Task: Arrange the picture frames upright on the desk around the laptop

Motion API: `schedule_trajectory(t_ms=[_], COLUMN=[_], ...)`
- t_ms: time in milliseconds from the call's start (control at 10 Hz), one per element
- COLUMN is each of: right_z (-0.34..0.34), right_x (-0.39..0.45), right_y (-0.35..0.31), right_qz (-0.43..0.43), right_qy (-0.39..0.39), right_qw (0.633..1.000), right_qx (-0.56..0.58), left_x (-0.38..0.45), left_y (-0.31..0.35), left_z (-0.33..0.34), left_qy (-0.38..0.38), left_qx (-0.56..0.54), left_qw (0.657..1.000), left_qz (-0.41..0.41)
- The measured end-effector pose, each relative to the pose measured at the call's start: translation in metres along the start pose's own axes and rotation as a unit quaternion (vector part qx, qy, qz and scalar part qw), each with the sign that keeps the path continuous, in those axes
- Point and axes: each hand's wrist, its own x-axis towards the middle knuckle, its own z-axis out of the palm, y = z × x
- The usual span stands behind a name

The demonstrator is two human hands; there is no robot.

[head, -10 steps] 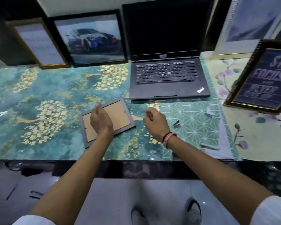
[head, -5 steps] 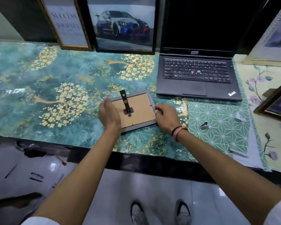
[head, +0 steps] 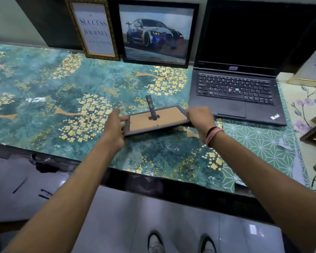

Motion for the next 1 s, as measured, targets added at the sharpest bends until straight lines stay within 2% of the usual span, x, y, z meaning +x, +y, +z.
schedule_trajectory(t_ms=[100, 200, 300, 400, 500, 600, 800, 900, 1000], right_z=[-0.004, 0.004, 0.014, 0.021, 0.031, 0.042, 0.054, 0.052, 0.053], right_x=[0.011, 0.019, 0.031, 0.036, 0.035, 0.035, 0.042, 0.04, 0.025], right_y=[-0.023, -0.042, -0.045, -0.041, -0.035, -0.027, -0.011, -0.008, -0.002], right_qz=[-0.025, -0.037, -0.048, -0.073, -0.102, -0.127, -0.144, -0.14, -0.132], right_qy=[-0.02, -0.043, -0.039, -0.033, -0.047, -0.067, -0.05, -0.059, -0.024], right_qw=[0.987, 0.974, 0.98, 0.986, 0.986, 0.986, 0.988, 0.988, 0.991], right_qx=[0.155, 0.218, 0.189, 0.148, 0.126, 0.086, 0.03, 0.015, 0.007], left_x=[0.017, 0.035, 0.04, 0.037, 0.038, 0.037, 0.049, 0.05, 0.042], left_y=[0.02, 0.028, 0.026, 0.018, 0.005, -0.007, -0.023, -0.026, -0.032], left_z=[-0.005, -0.003, -0.001, 0.001, 0.001, 0.004, 0.001, 0.001, 0.004], left_qy=[-0.012, -0.017, -0.033, -0.035, -0.042, -0.066, -0.074, -0.057, -0.02], left_qx=[-0.109, -0.171, -0.099, 0.02, 0.062, 0.09, 0.129, 0.131, 0.092], left_qw=[0.994, 0.985, 0.993, 0.994, 0.987, 0.977, 0.963, 0.962, 0.965], left_qz=[0.0, 0.012, 0.046, 0.099, 0.139, 0.179, 0.225, 0.231, 0.245])
